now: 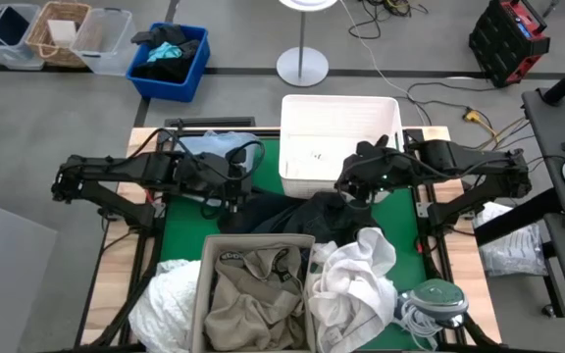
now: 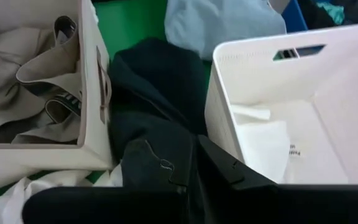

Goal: Sort clothes
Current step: Put the white polo shirt into the white laundry organizer

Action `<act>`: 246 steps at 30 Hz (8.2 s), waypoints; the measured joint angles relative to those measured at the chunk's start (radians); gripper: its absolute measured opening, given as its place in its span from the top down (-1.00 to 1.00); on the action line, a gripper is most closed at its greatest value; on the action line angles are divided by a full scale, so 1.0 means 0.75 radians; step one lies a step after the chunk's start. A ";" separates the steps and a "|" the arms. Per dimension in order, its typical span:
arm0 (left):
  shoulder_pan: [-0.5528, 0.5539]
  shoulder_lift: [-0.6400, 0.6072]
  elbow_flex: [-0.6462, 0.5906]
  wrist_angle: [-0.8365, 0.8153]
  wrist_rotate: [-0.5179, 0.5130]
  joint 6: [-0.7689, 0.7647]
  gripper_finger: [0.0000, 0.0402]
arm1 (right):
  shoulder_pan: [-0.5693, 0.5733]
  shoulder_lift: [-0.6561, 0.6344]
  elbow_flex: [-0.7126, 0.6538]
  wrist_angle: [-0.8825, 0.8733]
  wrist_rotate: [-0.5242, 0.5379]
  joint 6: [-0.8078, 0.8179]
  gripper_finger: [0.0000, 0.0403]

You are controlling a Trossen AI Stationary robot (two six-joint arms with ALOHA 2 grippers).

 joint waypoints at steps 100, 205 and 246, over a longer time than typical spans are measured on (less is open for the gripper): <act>-0.111 0.163 0.493 -1.039 0.150 -0.299 1.00 | -0.113 0.267 0.576 -0.429 -0.050 -0.186 0.94; -0.049 0.218 0.486 -1.054 -0.281 -0.370 1.00 | 0.113 0.075 -0.120 -0.474 -0.492 -0.091 0.94; -0.054 0.216 0.486 -1.133 -0.202 -0.465 1.00 | 0.518 0.095 -0.271 -0.178 -0.313 0.385 0.17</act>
